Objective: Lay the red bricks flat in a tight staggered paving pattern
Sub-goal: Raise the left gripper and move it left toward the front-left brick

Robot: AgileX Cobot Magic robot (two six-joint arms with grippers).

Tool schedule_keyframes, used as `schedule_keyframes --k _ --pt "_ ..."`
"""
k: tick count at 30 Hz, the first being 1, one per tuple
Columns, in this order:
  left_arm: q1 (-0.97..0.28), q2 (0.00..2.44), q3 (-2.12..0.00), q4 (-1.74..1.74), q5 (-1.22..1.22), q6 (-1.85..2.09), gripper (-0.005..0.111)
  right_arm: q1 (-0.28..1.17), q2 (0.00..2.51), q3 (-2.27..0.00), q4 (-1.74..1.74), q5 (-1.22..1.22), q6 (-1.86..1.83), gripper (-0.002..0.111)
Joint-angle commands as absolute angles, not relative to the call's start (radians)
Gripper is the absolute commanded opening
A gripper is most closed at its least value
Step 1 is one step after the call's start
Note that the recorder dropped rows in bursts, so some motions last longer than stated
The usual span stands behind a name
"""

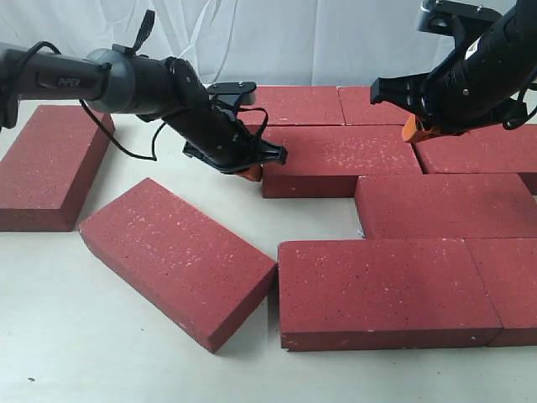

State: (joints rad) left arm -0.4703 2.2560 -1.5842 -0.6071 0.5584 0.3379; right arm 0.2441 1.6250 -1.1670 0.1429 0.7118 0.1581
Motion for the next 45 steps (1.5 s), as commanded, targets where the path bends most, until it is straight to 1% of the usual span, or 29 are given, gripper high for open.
schedule_keyframes --k 1,7,22,29,36,45 --pt "-0.494 2.263 -1.585 -0.702 0.533 0.369 0.0 0.239 1.616 -1.172 0.144 0.695 0.158 -0.001" --pt "-0.521 2.263 -1.585 -0.718 0.505 0.397 0.0 0.239 1.616 -1.172 0.147 0.694 0.158 -0.001" --pt "-0.515 2.263 -1.585 -0.704 0.512 0.403 0.0 0.239 1.616 -1.172 0.154 0.694 0.158 -0.001" --pt "-0.442 2.251 -1.585 -0.678 0.624 0.371 0.0 0.239 1.616 -1.172 0.159 0.694 0.158 -0.001" --pt "-0.377 2.181 -1.585 -0.639 0.744 0.371 0.0 0.239 1.616 -1.172 0.166 0.69 0.158 -0.001" --pt "-0.349 2.061 -1.585 -0.432 0.929 0.371 0.0 0.239 1.616 -1.172 0.17 0.699 0.158 -0.001"
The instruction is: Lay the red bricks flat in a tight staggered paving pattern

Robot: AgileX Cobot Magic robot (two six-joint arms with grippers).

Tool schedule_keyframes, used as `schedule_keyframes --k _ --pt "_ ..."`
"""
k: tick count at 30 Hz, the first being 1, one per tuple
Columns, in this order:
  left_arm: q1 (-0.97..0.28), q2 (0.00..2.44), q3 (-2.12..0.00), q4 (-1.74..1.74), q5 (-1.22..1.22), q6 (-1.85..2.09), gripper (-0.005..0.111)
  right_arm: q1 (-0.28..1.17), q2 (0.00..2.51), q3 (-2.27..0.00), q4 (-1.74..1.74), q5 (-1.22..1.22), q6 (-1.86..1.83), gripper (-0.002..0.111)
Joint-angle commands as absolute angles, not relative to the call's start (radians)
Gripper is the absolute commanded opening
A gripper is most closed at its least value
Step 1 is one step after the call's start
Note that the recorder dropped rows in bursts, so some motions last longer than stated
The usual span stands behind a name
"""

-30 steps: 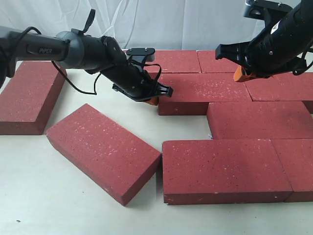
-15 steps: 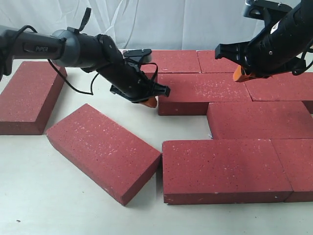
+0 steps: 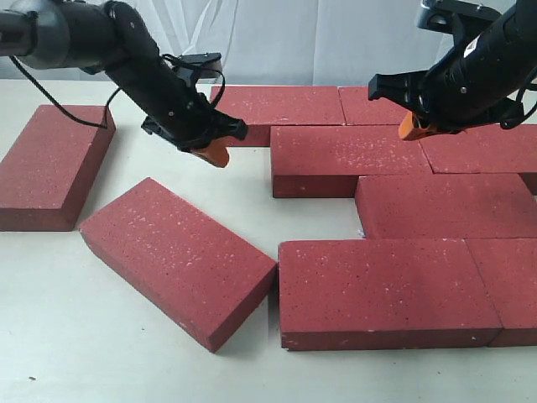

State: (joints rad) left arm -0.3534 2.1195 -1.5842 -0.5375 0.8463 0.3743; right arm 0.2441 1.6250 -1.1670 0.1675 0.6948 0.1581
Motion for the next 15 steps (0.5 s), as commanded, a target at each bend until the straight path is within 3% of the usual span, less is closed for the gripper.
schedule_keyframes --k 1,9,15 --pt "-0.349 2.049 -1.585 -0.411 0.944 0.371 0.0 0.239 1.616 -1.172 0.17 0.699 0.158 -0.001" --pt "-0.354 1.939 -1.582 -0.39 1.082 0.447 0.0 0.239 1.616 -1.172 0.194 0.701 0.15 -0.001" --pt "-0.354 1.83 -1.476 -0.395 1.044 0.505 0.0 0.239 1.616 -1.172 0.194 0.701 0.148 -0.001"
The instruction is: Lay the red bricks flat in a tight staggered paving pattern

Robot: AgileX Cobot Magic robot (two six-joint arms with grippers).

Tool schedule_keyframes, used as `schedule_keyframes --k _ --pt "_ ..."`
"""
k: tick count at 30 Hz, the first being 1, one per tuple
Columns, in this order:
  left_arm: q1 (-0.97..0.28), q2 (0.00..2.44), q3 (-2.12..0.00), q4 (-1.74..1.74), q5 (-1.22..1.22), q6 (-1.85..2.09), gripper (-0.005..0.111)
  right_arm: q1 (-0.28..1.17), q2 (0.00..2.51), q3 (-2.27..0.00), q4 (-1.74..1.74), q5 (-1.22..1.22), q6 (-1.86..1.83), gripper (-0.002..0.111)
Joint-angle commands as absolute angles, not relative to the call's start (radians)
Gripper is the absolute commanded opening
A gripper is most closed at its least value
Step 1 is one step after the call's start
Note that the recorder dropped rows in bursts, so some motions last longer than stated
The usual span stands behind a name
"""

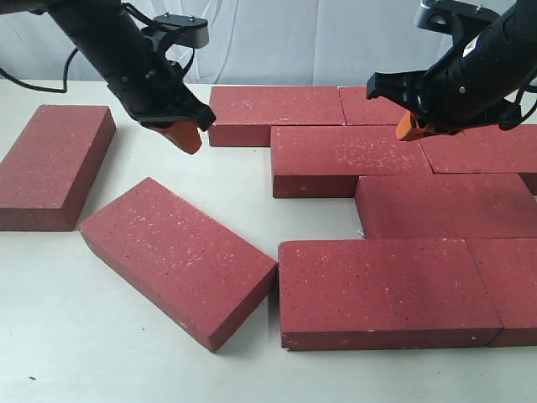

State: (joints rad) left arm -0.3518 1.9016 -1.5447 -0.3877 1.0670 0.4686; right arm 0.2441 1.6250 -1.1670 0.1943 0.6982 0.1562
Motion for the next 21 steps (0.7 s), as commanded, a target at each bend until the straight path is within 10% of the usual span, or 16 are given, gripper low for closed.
schedule_keyframes --k 1,21 --pt "-0.354 1.809 -1.449 -0.395 1.024 0.514 0.0 0.239 1.616 -1.172 0.194 0.701 0.148 -0.001" --pt "-0.354 1.706 -1.043 -0.722 0.944 1.272 0.0 0.239 1.616 -1.172 0.206 0.698 0.147 -0.001"
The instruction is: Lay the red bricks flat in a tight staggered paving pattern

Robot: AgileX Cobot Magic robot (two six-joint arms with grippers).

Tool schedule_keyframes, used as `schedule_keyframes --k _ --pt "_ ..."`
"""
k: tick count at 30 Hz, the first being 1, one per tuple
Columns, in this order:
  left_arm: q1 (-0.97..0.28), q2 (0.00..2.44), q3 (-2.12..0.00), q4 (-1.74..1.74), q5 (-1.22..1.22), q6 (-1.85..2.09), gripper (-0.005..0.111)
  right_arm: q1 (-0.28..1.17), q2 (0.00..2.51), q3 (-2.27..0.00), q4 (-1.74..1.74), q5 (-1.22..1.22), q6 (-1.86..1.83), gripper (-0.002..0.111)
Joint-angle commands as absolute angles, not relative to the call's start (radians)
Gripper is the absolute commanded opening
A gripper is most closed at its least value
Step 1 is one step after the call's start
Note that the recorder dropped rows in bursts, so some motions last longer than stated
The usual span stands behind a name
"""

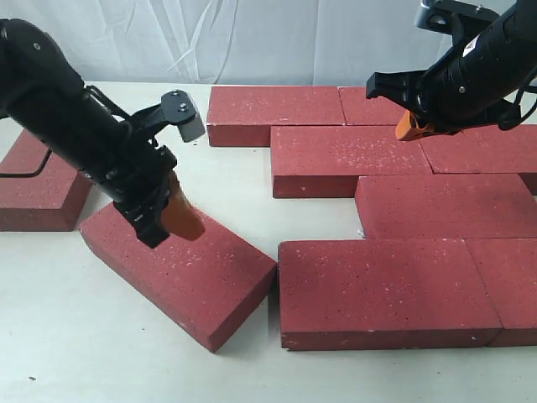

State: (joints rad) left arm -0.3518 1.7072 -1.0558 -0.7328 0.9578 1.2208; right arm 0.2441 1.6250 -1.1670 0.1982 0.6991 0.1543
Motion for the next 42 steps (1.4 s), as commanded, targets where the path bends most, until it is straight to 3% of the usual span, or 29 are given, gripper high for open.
schedule_keyframes --k 1,6,11,32,42 --pt "-0.359 1.706 -1.043 -0.697 0.944 1.275 0.0 0.239 1.616 -1.172 0.206 0.698 0.147 -0.001" --pt "-0.446 1.677 -1.043 -0.536 0.907 1.243 0.0 0.239 1.616 -1.172 0.211 0.698 0.147 -0.001" --pt "-0.558 1.616 -1.039 -0.262 0.806 0.941 0.0 0.239 1.616 -1.172 0.211 0.7 0.143 -0.001" --pt "-0.547 1.754 -0.992 -0.247 0.704 0.986 0.0 0.239 1.616 -1.172 0.215 0.69 0.143 -0.001" --pt "-0.418 1.756 -0.992 -0.216 0.604 0.694 0.0 0.239 1.616 -1.172 0.222 0.686 0.143 -0.001"
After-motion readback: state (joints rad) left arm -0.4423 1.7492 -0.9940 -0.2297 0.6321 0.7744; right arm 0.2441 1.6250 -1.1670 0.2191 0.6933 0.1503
